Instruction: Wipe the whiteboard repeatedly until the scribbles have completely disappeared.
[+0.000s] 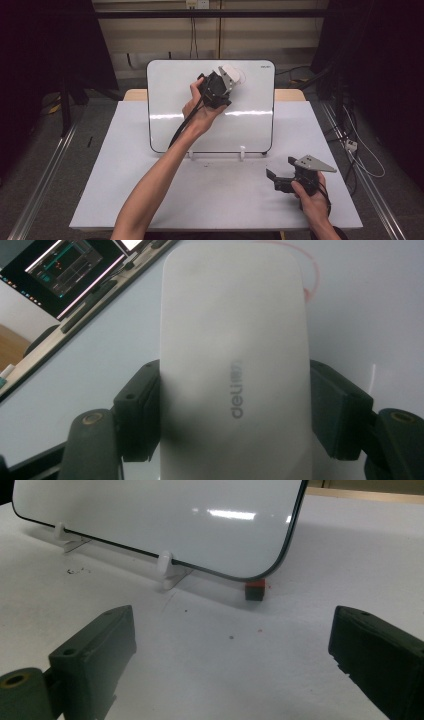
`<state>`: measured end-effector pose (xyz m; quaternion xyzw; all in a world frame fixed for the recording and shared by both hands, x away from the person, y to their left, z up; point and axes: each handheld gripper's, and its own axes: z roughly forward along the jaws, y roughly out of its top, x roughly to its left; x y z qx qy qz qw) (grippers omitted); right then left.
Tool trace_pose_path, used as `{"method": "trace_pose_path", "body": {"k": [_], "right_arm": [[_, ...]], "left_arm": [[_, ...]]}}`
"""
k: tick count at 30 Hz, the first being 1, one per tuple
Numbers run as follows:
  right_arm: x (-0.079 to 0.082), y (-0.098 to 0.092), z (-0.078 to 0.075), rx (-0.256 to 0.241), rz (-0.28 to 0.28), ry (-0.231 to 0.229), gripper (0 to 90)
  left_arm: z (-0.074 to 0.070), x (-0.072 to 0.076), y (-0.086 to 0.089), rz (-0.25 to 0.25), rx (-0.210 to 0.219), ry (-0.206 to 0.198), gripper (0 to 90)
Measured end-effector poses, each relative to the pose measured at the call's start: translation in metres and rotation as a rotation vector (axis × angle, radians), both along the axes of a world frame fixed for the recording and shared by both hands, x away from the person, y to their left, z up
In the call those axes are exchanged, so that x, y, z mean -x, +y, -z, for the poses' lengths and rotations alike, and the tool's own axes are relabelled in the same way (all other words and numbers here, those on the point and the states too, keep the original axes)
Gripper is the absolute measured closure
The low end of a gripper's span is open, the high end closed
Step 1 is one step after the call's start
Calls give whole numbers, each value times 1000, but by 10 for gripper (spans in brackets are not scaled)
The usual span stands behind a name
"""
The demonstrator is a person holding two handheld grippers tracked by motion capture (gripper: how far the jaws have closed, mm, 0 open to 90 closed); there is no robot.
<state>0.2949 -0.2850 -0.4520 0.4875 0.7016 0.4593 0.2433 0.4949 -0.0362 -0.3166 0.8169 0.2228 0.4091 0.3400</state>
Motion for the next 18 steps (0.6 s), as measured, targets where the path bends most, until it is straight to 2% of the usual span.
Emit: {"method": "trace_pose_path", "body": {"k": [9, 15, 18], "right_arm": [[0, 1, 0, 2, -4, 2, 54], [0, 1, 0, 7, -4, -1, 54], [0, 1, 0, 1, -4, 0, 54]], "left_arm": [[23, 20, -20, 34, -36, 1, 310], [42, 37, -25, 100, -70, -2, 310], [44, 40, -23, 110, -58, -3, 310]]}}
